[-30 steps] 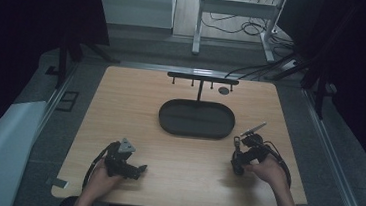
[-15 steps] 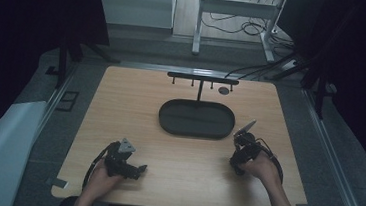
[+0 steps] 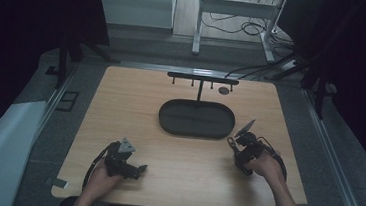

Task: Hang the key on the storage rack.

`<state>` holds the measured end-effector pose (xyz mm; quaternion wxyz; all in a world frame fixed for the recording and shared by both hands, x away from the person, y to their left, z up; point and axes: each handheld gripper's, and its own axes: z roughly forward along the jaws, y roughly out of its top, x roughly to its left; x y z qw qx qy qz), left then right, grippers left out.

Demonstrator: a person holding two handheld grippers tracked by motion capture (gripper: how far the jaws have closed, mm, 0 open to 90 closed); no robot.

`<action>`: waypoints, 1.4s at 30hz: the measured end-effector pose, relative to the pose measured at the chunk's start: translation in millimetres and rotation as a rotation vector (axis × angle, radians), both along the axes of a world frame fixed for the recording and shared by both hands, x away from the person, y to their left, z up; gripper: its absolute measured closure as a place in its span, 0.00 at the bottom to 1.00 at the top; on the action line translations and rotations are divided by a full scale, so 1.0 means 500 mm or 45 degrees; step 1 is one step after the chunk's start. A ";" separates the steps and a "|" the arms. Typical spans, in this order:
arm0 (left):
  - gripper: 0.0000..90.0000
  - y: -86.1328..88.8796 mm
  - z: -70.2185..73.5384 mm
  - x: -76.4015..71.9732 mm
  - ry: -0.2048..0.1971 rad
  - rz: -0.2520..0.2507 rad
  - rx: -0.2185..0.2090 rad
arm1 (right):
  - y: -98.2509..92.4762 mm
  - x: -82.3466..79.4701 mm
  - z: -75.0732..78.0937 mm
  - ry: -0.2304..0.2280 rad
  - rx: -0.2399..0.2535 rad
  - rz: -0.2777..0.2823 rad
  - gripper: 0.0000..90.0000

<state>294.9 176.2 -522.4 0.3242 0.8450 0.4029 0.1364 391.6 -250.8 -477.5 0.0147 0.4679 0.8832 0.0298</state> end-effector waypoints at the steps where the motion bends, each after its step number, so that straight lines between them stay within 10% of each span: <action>1: 0.00 0.000 0.000 0.000 0.000 0.000 0.000 | -0.002 0.000 0.001 0.002 0.006 0.001 0.53; 42: 0.00 -0.001 0.000 0.001 -0.002 -0.001 0.003 | -0.041 -0.003 0.159 -0.090 0.129 0.044 0.54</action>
